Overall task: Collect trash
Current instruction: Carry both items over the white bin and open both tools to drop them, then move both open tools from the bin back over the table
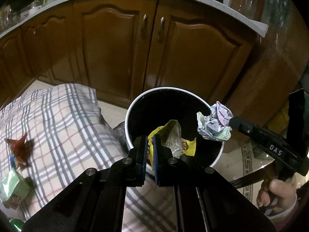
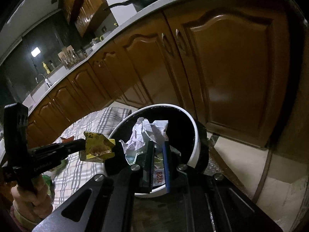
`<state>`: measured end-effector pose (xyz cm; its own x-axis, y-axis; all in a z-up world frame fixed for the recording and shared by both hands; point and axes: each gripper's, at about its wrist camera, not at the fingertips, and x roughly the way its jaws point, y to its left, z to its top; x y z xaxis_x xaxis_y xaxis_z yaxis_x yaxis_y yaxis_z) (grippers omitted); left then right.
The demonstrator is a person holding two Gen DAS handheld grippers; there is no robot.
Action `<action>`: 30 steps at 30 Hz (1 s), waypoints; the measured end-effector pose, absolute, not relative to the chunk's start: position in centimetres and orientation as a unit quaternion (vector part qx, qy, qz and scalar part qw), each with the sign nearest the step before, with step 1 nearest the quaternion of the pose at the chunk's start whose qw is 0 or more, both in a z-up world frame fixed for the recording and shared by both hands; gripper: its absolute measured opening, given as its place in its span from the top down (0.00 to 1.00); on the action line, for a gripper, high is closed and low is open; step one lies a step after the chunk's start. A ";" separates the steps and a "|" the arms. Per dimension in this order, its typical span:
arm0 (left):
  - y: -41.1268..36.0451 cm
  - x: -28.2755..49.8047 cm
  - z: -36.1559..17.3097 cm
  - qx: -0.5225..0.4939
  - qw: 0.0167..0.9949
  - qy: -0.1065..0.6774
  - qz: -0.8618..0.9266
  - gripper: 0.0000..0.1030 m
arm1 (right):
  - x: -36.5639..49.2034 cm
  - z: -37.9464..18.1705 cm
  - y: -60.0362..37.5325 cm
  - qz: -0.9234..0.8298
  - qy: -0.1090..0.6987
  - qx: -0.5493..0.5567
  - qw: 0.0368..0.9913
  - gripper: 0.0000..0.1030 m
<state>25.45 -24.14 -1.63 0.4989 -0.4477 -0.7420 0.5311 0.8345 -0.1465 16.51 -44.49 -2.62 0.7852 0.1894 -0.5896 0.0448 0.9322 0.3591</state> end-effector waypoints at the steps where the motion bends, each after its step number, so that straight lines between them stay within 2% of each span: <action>1: -24.3 25.6 -1.7 0.051 0.864 0.414 -0.283 0.95 | 16.7 -2.7 -44.6 0.039 0.327 0.180 0.927 0.92; 10: -26.1 26.3 -2.8 0.064 0.856 0.426 -0.288 0.93 | 18.0 -4.0 -44.9 0.040 0.343 0.176 0.922 0.92; 13: -26.2 26.7 -3.3 0.059 0.851 0.437 -0.283 0.81 | 18.3 -4.3 -45.2 0.045 0.343 0.185 0.920 0.85; 14: -26.2 26.7 -3.4 0.057 0.852 0.438 -0.283 0.75 | 18.3 -4.4 -45.3 0.045 0.343 0.188 0.919 0.83; 16: -25.9 26.7 -3.4 0.050 0.854 0.437 -0.279 0.67 | 18.1 -4.5 -45.6 0.045 0.340 0.196 0.919 0.62; 17: -25.7 26.6 -3.4 0.047 0.854 0.437 -0.279 0.64 | 18.0 -4.5 -45.7 0.045 0.338 0.200 0.919 0.57; 23: -24.2 25.9 -3.2 0.035 0.857 0.433 -0.278 0.63 | 16.6 -4.2 -45.5 0.045 0.326 0.214 0.920 0.52; 24: -23.8 25.6 -3.2 0.032 0.857 0.433 -0.278 0.60 | 16.3 -4.1 -45.3 0.049 0.321 0.217 0.921 0.41; 25: -23.1 25.2 -3.3 0.027 0.858 0.432 -0.276 0.59 | 16.2 -4.0 -45.2 0.052 0.317 0.220 0.921 0.25; 26: -22.7 24.9 -3.4 0.025 0.859 0.431 -0.274 0.57 | 15.9 -3.9 -44.9 0.054 0.312 0.224 0.922 0.21; 30: -20.3 23.7 -3.7 0.013 0.862 0.434 -0.260 0.57 | 15.1 -3.7 -43.3 0.070 0.312 0.220 0.922 0.18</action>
